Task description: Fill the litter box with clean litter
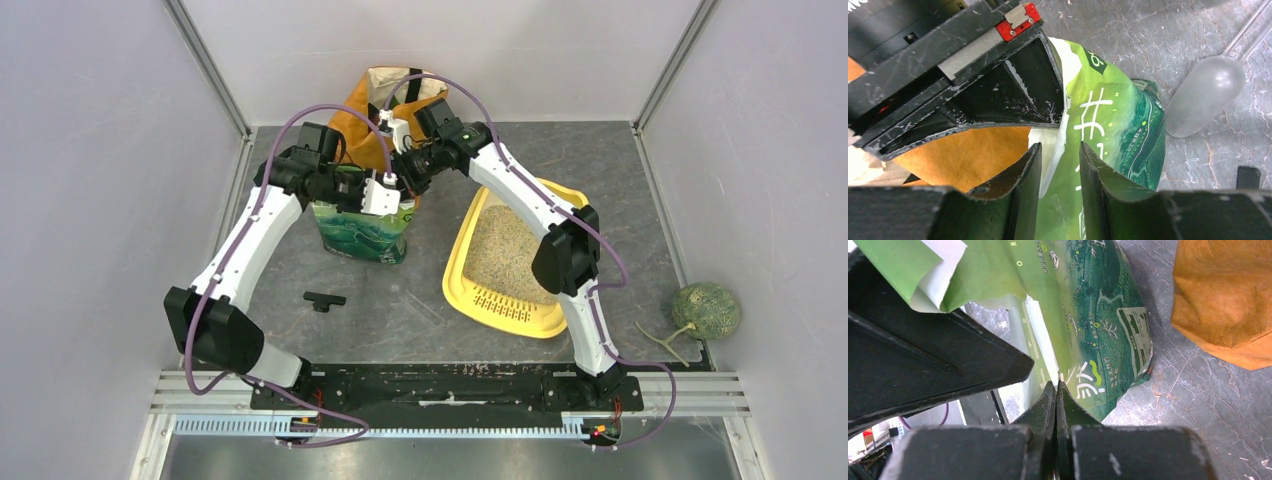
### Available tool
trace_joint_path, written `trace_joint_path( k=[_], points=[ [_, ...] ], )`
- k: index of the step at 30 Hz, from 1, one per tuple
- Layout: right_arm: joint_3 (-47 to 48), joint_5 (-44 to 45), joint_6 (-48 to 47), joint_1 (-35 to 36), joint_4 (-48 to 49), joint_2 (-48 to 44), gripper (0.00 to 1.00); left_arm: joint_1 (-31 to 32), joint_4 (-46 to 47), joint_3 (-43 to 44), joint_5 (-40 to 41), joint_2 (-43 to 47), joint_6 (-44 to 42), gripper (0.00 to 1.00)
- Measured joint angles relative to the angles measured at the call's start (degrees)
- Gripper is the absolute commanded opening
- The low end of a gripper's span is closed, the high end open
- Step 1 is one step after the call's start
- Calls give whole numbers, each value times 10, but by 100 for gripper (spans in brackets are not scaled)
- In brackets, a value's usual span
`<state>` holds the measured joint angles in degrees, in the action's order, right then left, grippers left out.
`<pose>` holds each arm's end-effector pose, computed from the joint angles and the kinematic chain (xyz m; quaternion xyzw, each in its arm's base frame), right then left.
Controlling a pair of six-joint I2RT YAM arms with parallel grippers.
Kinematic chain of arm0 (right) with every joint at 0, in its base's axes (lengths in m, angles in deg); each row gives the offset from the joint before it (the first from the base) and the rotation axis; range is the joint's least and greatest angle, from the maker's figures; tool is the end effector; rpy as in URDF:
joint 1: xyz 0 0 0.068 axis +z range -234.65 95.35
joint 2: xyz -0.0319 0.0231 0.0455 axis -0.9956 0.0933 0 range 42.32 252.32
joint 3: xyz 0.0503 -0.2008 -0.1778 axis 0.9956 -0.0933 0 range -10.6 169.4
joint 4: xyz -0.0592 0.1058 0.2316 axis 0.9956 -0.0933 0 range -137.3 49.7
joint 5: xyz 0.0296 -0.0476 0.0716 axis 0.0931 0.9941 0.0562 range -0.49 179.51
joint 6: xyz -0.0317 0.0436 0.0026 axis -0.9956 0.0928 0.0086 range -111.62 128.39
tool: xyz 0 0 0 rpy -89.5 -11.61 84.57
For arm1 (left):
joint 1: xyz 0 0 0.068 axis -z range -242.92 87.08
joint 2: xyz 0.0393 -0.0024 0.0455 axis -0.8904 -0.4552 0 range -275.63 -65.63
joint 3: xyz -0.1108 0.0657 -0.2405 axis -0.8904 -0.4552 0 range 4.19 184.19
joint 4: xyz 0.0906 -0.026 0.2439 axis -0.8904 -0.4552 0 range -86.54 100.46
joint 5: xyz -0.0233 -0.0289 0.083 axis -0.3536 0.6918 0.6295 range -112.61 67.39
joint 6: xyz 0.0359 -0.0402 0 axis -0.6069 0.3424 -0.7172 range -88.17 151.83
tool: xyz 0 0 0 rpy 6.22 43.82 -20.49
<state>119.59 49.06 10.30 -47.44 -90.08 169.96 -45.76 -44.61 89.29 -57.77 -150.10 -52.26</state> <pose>0.3779 0.3159 0.3192 -0.3850 0.7944 0.4179 0.2146 0.2795 -0.1077 0.3552 0.7602 0.5046 -0.0794 0.4015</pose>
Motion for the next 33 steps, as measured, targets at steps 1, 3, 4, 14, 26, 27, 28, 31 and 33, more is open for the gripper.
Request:
trace_joint_path(
  k=[1, 3, 4, 14, 26, 27, 28, 31, 33],
  points=[
    [-1, -1, 0, 0, 0, 0, 0, 1, 0, 0, 7, -3, -4, 40],
    [-2, -3, 0, 0, 0, 0, 0, 3, 0, -1, 16, -8, -11, 39],
    [-2, -3, 0, 0, 0, 0, 0, 3, 1, -1, 21, -10, -14, 38],
    [-2, -2, -2, -2, 2, 0, 0, 17, 4, -2, 52, -16, -32, 6],
    [1, 11, 19, -1, 24, 0, 26, 29, -74, 41, 65, -23, -60, 2],
    [3, 14, 21, 0, 26, 0, 18, 29, -78, 44, 64, -25, -60, 2],
    [7, 17, 23, 1, 26, 0, 13, 29, -81, 48, 64, -27, -60, 2],
    [21, 33, 28, 2, 26, 0, 0, 29, -94, 62, 62, -34, -60, 2],
    [27, 45, 31, 3, 26, 0, 0, 29, -104, 71, 61, -37, -60, 2]
  ],
)
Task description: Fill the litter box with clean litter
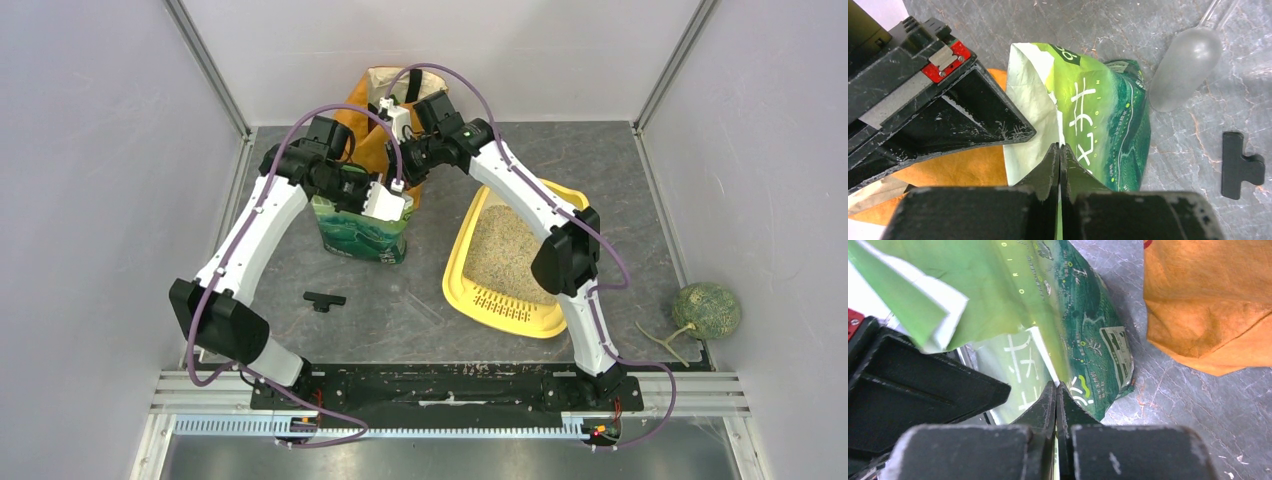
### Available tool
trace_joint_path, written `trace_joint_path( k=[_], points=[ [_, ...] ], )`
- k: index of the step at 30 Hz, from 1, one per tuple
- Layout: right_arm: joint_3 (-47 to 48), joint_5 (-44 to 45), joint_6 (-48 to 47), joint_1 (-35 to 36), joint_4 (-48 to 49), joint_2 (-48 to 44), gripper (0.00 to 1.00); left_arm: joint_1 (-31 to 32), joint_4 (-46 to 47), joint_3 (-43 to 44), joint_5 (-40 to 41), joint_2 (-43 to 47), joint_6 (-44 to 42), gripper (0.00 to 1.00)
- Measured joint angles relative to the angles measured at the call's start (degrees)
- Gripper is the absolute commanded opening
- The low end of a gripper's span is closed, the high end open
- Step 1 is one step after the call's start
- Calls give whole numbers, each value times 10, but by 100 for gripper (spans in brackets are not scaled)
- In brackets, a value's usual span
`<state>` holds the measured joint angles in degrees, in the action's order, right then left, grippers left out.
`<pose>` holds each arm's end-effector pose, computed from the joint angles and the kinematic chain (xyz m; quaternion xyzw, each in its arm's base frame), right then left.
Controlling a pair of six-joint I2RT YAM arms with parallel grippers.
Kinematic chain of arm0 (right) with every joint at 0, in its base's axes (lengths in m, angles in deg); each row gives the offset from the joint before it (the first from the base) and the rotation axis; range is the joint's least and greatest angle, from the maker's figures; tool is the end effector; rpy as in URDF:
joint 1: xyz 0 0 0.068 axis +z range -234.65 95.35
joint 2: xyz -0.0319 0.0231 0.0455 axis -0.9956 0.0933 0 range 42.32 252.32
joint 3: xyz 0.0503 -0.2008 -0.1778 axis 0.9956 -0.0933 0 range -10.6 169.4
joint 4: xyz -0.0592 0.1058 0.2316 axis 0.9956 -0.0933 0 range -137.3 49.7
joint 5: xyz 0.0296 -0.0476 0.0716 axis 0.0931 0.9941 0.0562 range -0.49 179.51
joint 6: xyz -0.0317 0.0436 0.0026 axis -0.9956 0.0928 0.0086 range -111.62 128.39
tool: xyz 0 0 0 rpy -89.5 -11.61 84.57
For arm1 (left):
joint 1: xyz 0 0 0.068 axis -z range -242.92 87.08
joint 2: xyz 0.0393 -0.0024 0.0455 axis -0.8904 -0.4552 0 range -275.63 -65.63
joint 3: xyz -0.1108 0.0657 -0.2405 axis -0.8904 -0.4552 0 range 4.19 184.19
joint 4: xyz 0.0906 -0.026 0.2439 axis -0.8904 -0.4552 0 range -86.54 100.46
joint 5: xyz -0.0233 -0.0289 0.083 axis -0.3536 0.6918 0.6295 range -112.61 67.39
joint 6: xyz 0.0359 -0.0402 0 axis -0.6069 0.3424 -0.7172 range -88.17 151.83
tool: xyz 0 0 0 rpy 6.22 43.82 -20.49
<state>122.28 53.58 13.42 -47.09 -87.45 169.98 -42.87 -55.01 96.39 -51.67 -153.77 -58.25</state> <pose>0.3807 0.3191 0.3359 -0.3639 0.7988 0.4032 0.2587 0.2777 -0.1197 0.3624 0.8045 0.4864 -0.0620 0.3353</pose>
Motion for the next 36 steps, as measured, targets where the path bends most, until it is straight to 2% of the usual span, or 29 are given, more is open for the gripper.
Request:
trace_joint_path(
  k=[11, 26, 30, 36],
  points=[
    [5, 73, 17, 5, 0, 0, 0, 1, -51, 9, -11, 0, -5, 2],
    [2, 121, 67, 10, 43, 0, 0, 12, -83, 12, -15, 1, -10, 2],
    [-10, 118, 82, 9, 59, -1, 0, 13, -57, 12, -10, -1, 24, 24],
    [-18, 114, 90, 7, 76, -2, 0, 16, -17, 12, -3, -10, 49, 34]
  ],
)
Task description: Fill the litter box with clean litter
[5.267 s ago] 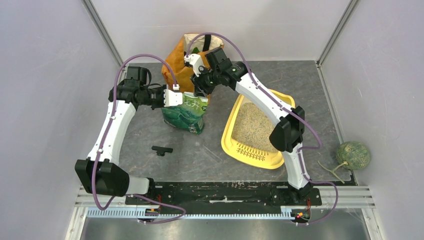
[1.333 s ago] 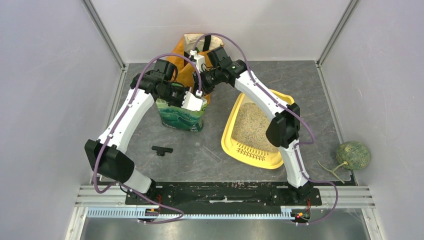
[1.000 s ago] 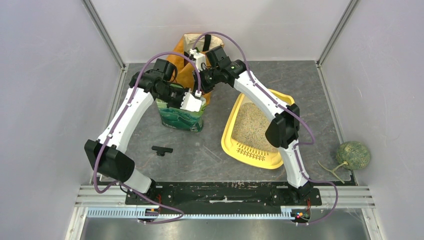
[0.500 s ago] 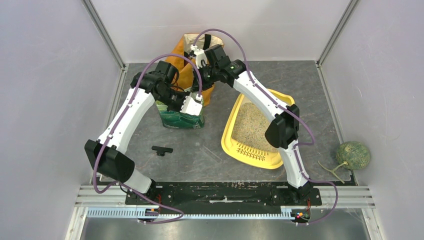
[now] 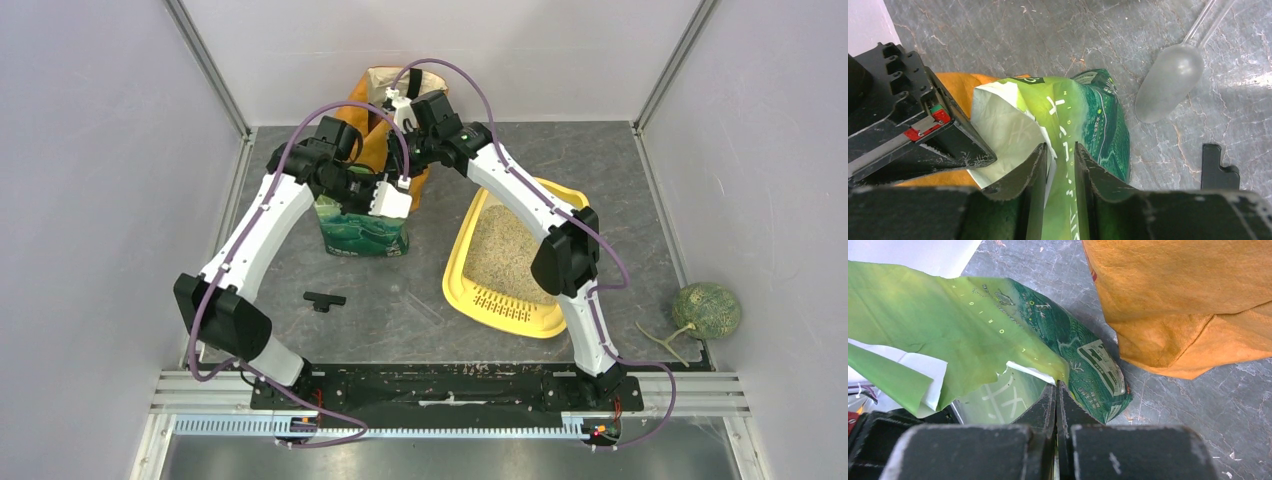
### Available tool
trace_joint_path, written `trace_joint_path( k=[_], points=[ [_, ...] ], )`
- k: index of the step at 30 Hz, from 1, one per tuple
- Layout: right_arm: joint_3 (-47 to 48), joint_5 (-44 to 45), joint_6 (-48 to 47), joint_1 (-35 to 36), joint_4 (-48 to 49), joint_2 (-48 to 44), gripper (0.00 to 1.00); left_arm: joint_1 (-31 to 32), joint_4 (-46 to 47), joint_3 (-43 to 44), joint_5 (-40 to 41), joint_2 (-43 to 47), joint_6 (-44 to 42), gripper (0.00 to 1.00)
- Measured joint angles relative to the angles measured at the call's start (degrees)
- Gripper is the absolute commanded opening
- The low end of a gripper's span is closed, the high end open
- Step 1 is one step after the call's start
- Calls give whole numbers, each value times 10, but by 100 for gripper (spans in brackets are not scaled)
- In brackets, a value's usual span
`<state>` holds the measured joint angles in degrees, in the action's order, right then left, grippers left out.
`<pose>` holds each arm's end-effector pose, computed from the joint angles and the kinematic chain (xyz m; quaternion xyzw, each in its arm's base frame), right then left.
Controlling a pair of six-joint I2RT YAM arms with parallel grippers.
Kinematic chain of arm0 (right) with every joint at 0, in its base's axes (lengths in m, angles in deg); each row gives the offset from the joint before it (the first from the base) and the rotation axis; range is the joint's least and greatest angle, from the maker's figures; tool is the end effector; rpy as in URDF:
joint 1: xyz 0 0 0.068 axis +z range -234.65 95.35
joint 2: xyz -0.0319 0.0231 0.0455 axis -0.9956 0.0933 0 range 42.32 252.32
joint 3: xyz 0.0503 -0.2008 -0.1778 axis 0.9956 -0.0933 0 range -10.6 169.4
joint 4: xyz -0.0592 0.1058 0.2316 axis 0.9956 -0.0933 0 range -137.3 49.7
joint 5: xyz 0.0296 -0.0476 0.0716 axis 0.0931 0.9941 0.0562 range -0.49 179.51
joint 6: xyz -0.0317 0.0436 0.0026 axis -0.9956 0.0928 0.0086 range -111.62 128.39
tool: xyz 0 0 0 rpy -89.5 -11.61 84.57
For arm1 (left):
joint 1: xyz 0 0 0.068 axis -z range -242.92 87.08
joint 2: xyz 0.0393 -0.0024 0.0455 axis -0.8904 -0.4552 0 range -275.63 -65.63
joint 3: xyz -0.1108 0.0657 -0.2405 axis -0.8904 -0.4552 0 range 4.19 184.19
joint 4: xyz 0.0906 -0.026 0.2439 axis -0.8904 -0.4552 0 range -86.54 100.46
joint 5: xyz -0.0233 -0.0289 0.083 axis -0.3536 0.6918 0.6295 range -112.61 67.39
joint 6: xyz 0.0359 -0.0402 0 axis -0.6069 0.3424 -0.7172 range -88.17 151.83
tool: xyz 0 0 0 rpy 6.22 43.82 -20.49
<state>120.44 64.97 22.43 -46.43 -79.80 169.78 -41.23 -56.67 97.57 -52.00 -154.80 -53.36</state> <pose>0.3896 0.3256 0.3359 -0.2767 0.8308 0.3656 0.3154 0.2760 -0.1285 0.3619 0.7907 0.5125 -0.0905 0.3224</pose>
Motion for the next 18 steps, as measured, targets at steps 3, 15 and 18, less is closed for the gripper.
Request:
trace_joint_path(
  k=[3, 15, 18],
  points=[
    [-2, -2, 0, 0, 3, 0, 0, 1, 5, 0, 9, -12, 1, 37],
    [-16, 9, -7, -1, 23, -5, 0, 8, -54, 61, 71, -78, -15, 2],
    [-6, 22, -6, -2, 24, -4, 0, 8, -110, 124, 81, -101, -18, 2]
  ],
)
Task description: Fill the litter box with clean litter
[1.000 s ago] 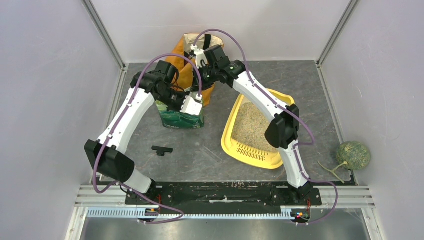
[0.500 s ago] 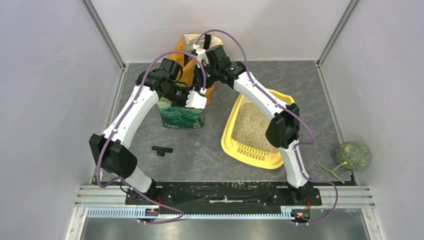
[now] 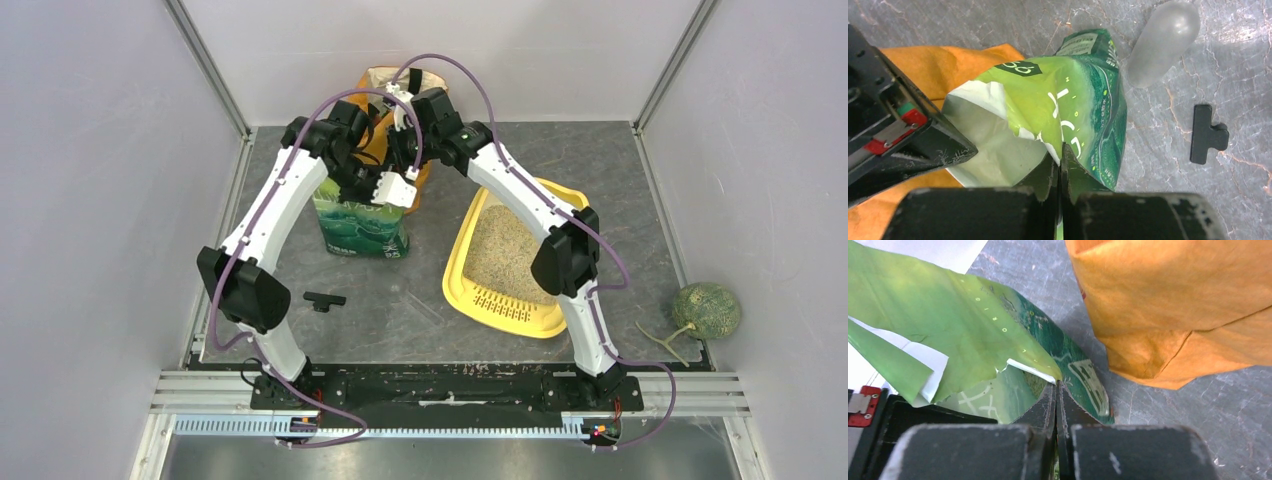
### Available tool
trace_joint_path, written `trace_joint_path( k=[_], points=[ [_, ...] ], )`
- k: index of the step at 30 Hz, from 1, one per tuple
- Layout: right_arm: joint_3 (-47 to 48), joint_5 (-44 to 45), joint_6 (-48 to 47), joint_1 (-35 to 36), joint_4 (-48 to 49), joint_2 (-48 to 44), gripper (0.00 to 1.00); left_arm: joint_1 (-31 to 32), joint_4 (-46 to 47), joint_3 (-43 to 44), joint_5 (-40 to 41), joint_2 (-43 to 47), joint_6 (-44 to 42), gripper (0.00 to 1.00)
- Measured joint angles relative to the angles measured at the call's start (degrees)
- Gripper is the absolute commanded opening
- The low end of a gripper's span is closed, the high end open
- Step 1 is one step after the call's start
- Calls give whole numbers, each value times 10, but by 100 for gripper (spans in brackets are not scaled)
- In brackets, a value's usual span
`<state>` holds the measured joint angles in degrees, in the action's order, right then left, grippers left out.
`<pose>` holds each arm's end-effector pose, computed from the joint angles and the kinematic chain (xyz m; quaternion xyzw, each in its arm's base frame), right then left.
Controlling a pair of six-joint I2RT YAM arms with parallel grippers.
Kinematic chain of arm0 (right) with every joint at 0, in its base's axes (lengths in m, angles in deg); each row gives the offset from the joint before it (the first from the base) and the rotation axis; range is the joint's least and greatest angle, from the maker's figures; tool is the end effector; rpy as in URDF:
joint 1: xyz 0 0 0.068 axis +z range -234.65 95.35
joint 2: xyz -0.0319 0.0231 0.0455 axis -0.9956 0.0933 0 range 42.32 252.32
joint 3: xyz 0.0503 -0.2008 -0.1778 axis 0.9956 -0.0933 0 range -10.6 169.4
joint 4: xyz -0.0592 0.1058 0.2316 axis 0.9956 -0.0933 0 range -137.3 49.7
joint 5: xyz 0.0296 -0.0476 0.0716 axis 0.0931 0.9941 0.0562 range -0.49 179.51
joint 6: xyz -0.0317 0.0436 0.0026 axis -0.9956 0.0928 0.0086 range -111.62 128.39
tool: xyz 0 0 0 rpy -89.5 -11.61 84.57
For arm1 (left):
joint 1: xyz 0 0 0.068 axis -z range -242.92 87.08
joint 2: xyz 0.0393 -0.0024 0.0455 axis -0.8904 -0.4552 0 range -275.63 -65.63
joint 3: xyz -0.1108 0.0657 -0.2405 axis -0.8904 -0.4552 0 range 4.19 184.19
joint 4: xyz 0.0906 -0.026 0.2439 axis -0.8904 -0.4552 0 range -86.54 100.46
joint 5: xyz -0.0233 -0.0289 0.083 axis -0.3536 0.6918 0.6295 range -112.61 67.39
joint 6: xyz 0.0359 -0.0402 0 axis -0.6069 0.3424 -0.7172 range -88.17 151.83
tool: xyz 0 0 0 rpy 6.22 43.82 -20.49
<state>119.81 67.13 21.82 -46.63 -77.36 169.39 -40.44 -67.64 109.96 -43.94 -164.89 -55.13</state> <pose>0.3928 0.3243 0.3390 -0.2736 0.8257 0.3550 0.3425 0.3027 -0.1392 0.3599 0.8090 0.5361 -0.0707 0.2304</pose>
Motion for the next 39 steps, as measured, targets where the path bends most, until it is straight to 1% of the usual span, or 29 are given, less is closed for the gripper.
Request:
trace_joint_path(
  k=[4, 8, 12, 16, 17, 18, 19, 21, 22, 24, 26, 27, 28, 29, 30, 31, 32, 33, 36, 39],
  points=[
    [34, 14, 3, -2, -2, 6, 0, -1, -45, 65, 3, -16, -10, 2],
    [57, 24, 5, -2, 2, 6, 0, 13, -60, 87, 7, -17, -19, 2],
    [56, 28, 5, -1, 7, 6, 0, 35, -53, 75, 15, -16, -21, 2],
    [13, 32, 1, -2, 24, 5, 0, 47, -34, 28, 23, -14, -23, 3],
    [2, 32, 0, -2, 24, 5, 0, 47, -30, 16, 26, -14, -23, 7],
    [-8, 32, 1, -2, 23, 5, 0, 47, -28, 8, 30, -14, -22, 14],
    [-14, 32, 1, -3, 23, 5, 0, 46, -28, 2, 34, -14, -19, 19],
    [-18, 29, 1, -4, 24, 5, 0, 46, -25, 0, 40, -14, -10, 28],
    [-18, 28, 1, -5, 26, 5, 0, 46, -22, 0, 43, -14, -6, 32],
    [-19, 27, 1, -5, 30, 5, 0, 46, -18, 2, 48, -14, 1, 36],
    [-29, 25, 1, -6, 38, 2, 0, 46, -18, 9, 53, -16, 6, 46],
    [-35, 25, 1, -7, 43, 0, 0, 46, -19, 13, 57, -18, 6, 47],
    [-43, 24, 1, -8, 47, -3, 0, 46, -20, 19, 61, -20, 8, 46],
    [-47, 25, 2, -9, 49, -5, 0, 46, -21, 24, 64, -24, 9, 41],
    [-52, 24, 2, -10, 52, -8, 0, 46, -21, 28, 68, -26, 9, 31],
    [-54, 24, 2, -11, 53, -10, 0, 46, -23, 30, 74, -28, 10, 18],
    [-56, 23, 2, -11, 54, -12, 0, 45, -25, 32, 78, -31, 12, 8],
    [-59, 23, 2, -11, 55, -14, 0, 44, -27, 33, 82, -33, 14, 2],
    [-61, 24, 3, -10, 62, -17, 0, 42, -37, 37, 90, -34, 13, 2],
    [-61, 29, 10, -10, 65, -17, 0, 43, -67, 65, 90, -39, 8, 2]
  ],
)
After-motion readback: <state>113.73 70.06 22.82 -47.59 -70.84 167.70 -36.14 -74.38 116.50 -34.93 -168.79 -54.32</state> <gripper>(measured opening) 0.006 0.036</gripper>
